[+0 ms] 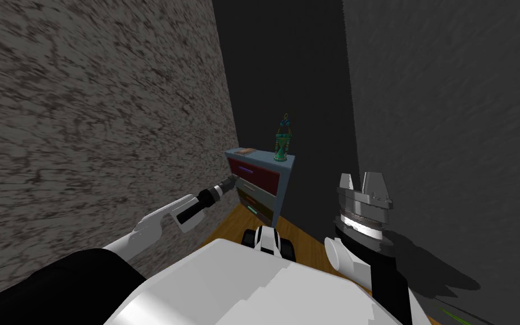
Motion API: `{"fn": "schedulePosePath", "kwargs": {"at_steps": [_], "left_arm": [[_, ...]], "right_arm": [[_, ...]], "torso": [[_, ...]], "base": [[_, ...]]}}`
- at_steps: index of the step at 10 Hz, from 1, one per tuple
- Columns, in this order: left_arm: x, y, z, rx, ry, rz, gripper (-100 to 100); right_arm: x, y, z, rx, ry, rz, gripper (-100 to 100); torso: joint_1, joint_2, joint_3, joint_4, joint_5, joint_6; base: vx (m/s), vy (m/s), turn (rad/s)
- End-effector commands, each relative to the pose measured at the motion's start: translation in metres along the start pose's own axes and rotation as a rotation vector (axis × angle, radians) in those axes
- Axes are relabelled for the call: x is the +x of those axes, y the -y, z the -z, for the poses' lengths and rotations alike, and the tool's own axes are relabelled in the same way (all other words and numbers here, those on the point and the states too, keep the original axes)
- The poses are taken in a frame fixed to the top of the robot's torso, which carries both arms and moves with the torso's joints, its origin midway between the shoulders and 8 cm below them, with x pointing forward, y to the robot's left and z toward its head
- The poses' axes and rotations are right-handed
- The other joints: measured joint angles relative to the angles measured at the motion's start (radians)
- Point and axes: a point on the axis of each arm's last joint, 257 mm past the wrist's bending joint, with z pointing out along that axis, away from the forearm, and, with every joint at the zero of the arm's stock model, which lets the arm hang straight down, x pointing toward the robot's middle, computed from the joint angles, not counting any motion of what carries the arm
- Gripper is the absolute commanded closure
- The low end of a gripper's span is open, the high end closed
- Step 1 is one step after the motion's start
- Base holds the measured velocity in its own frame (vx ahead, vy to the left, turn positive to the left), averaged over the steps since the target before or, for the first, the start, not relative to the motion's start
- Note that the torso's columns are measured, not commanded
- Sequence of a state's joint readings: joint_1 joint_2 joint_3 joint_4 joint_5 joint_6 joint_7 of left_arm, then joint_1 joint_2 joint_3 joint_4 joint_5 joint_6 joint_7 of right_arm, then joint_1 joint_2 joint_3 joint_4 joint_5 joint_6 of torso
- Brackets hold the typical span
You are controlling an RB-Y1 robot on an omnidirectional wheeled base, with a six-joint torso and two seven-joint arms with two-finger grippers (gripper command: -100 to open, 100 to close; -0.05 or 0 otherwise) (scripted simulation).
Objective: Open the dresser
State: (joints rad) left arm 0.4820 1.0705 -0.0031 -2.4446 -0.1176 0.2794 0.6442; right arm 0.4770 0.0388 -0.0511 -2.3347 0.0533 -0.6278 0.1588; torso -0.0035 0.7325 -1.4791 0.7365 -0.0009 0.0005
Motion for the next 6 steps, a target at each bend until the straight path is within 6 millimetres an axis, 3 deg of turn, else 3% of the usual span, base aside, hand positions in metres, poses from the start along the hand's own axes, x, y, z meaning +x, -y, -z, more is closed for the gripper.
{"fn": "schedulePosePath", "kwargs": {"at_steps": [1,4,6], "left_arm": [[-0.0058,-0.0048,-0.0027,-0.003,0.014,0.002,-100],[-0.0125,-0.0104,-0.006,-0.006,0.029,0.005,-100],[-0.0129,-0.0075,-0.0053,-0.007,0.03,0.002,-100]], "right_arm": [[0.0,0.0,0.0,0.0,0.0,0.0,0],[-0.0001,-0.0001,0.0001,0.0,0.0,0.0,0],[0.0,-0.0001,0.0,0.0,0.0,0.0,0]], "torso": [[-0.003,-0.006,-0.004,-0.002,-0.001,0.0],[0.003,0.003,0.002,0.001,0.001,0.0],[0.006,0.011,0.006,0.003,0.002,-0.001]], "base": [[0.119,-0.059,-0.059],[0.138,-0.062,-0.056],[0.068,-0.019,-0.021]]}}
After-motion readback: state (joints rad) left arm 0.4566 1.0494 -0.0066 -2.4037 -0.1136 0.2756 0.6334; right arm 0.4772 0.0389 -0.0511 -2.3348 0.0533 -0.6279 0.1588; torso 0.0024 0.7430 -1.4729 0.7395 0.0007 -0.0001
